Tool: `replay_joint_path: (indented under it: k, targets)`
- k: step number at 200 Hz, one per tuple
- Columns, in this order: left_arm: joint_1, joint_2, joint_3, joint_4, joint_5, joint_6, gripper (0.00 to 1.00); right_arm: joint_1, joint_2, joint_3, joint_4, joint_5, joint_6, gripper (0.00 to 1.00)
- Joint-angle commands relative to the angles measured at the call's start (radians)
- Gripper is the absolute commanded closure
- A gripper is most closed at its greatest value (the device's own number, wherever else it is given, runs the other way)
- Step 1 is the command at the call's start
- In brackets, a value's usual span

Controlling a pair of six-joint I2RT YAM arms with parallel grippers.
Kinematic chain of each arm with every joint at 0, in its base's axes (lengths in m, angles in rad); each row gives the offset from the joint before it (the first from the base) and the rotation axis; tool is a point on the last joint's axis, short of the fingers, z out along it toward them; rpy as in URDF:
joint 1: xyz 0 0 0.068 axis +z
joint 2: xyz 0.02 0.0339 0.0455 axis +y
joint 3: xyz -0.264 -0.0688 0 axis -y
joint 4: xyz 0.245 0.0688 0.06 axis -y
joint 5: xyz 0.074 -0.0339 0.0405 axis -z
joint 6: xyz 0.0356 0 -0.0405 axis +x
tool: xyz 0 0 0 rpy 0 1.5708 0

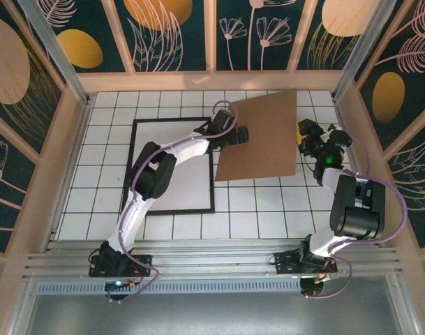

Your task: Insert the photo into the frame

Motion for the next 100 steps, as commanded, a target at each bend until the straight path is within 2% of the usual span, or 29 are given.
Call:
replay_joint_path:
  k: [1,24,44,64,100]
  targets:
    - [-0.044,-0.022,-0.022,0.004,0.132,-0.022,0.06,0.040,-0.013,-0.009,0.012,-0.102,0.126,0.41]
    - [-0.044,-0.030,-0.031,0.013,0.133,-0.020,0.06,0.033,-0.004,-0.064,0.128,-0.120,0.263,0.40]
    - [-0.044,-0.037,-0.038,0.018,0.133,-0.020,0.06,0.027,0.022,-0.030,0.095,-0.171,0.235,0.40]
    - [-0.043,-0.043,-0.040,0.018,0.133,-0.017,0.06,0.020,0.046,0.031,-0.002,-0.241,0.124,0.41]
    - [-0.044,-0.053,-0.042,0.021,0.139,-0.013,0.06,0.019,0.067,0.178,-0.326,-0.353,-0.235,0.40]
